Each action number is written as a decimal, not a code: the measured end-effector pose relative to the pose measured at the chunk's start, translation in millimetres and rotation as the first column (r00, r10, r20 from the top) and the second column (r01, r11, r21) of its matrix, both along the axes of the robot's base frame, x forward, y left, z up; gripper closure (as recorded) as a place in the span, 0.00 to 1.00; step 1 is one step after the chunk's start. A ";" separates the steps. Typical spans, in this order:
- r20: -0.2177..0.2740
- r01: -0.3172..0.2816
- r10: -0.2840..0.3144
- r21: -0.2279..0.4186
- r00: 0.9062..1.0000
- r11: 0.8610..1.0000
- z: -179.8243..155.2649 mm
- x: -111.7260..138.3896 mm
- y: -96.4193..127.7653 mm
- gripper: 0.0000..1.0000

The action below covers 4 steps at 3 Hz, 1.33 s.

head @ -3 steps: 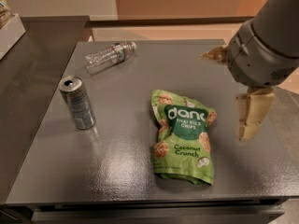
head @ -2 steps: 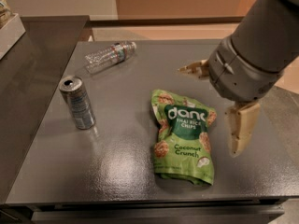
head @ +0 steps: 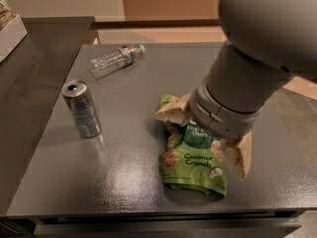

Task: Pick green rice chip bag

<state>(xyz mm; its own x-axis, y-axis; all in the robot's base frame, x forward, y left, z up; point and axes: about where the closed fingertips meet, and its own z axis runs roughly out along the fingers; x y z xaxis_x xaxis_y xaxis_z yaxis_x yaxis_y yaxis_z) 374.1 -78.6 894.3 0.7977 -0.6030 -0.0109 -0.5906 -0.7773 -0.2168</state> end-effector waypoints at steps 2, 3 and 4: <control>0.050 -0.181 0.193 -0.187 0.980 0.966 -40.5 8.1 -3.1 0.00; 0.056 -0.195 0.216 -0.257 0.975 0.947 -51.3 15.4 -14.3 0.18; 0.052 -0.196 0.218 -0.278 0.975 0.940 -48.9 14.7 -20.7 0.41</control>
Offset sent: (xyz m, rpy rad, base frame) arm 0.0207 -0.0158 -0.0648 -0.2986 -0.1008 0.2493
